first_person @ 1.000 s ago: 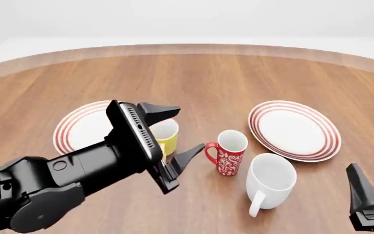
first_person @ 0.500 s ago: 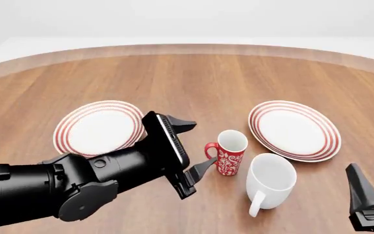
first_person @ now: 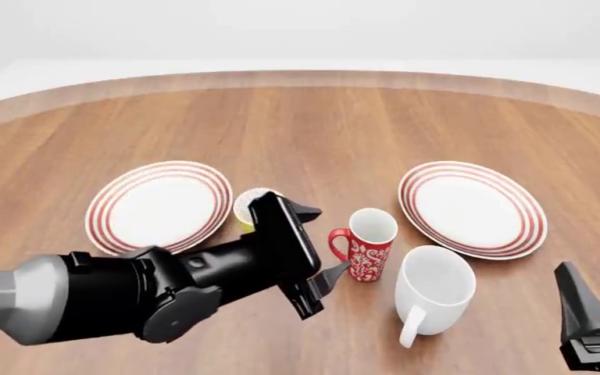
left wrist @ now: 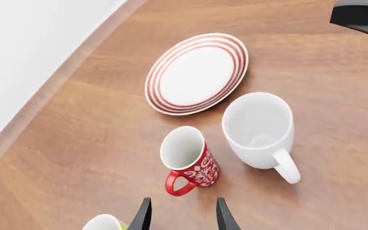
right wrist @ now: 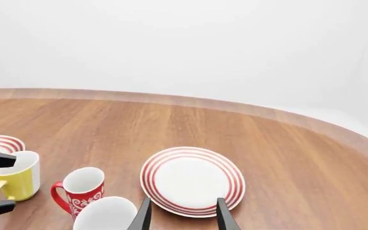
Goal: Put the red mug on the left plate.
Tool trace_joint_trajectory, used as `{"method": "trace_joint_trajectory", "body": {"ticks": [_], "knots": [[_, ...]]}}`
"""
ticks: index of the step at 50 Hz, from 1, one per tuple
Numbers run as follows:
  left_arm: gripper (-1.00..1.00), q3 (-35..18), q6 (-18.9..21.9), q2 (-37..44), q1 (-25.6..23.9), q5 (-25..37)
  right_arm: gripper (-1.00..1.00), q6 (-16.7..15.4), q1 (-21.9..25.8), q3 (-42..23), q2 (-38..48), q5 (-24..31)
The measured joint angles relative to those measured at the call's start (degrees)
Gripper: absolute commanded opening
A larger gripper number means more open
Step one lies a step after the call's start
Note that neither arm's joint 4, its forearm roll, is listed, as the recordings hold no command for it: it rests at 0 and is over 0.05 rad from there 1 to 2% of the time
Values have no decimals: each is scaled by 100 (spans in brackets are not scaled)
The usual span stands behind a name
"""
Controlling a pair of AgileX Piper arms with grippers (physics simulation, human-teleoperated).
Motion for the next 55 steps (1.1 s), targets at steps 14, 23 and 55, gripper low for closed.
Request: {"method": "trace_joint_trajectory", "body": {"ticks": [14, 23, 55], "knots": [[100, -155, 121, 381, 54, -117, 100, -3, 14, 0, 0, -9], [100, -267, 192, 644, 119, -204, 100, -6, 21, 0, 0, -14], [100, -584, 374, 1243, 391, -362, 100, -10, 33, 0, -1, -35]]}}
